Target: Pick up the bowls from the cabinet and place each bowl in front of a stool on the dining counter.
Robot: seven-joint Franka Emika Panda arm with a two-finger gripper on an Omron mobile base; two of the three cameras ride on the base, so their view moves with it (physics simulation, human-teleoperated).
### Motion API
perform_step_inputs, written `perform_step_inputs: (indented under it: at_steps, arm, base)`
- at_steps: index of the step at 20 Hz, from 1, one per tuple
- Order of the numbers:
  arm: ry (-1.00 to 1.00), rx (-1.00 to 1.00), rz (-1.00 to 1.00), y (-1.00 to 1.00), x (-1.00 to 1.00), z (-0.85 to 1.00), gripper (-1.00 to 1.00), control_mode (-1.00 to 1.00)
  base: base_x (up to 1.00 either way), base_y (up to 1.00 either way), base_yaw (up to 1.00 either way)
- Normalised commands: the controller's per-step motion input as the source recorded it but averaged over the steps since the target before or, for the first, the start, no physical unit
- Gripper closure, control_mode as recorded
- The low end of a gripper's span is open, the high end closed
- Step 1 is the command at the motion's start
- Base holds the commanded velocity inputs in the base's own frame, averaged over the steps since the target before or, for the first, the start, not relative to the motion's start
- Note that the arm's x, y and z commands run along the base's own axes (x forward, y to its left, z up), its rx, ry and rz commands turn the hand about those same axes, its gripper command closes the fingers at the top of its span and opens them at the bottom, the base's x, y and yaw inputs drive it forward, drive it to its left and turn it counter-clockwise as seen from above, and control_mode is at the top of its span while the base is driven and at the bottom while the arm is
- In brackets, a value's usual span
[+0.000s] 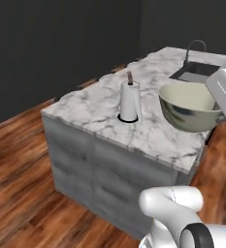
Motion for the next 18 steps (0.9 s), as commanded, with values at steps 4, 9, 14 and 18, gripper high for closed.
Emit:
perform_step_inputs:
  at_steps: [4, 9, 14, 18]
  arm:
    - [0.0, 0.0, 0.0, 0.0, 0.0, 0.0, 1.0, 1.0]
    - [0.0, 0.0, 0.0, 0.0, 0.0, 0.0, 1.0, 1.0]
    - [0.0, 0.0, 0.0, 0.0, 0.0, 0.0, 1.0, 1.0]
    - [0.0, 0.0, 0.0, 0.0, 0.0, 0.0, 1.0, 1.0]
  base:
    - [0.52, 1.0, -0.41]
    - [0.32, 1.0, -0.5]
    - [0.31, 0.97, -0.69]
    - [0.19, 0.76, -0.81]
